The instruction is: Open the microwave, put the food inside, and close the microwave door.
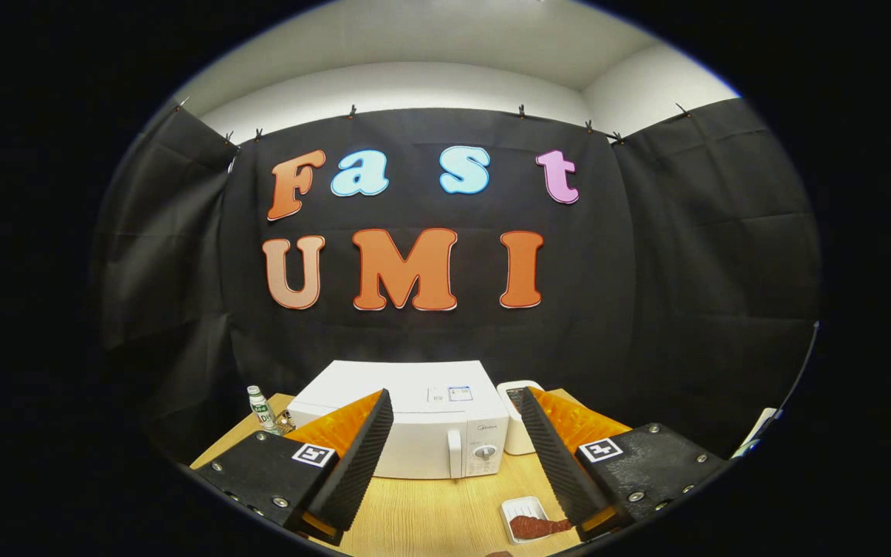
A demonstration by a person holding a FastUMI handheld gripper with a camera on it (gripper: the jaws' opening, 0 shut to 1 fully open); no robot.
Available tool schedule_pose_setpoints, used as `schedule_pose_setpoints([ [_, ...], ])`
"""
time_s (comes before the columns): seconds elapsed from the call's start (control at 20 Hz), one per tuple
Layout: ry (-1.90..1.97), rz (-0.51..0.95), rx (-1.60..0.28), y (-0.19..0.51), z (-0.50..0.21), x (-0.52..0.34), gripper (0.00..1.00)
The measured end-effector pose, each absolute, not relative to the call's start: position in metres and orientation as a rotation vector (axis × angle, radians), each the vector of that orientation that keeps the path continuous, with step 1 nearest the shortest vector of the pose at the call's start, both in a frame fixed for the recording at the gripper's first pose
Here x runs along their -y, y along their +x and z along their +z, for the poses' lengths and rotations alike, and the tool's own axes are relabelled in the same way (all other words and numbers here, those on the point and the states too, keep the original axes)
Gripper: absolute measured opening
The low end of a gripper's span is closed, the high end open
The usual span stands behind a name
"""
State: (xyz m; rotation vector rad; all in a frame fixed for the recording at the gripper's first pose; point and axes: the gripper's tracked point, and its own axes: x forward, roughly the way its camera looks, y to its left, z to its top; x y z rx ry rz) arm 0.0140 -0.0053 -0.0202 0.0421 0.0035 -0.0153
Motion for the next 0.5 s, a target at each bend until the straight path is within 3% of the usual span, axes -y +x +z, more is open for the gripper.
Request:
schedule_pose_setpoints([
  [0.5,-0.015,0.01,-0.141,0.079,-0.133,0.007,0.99],
])
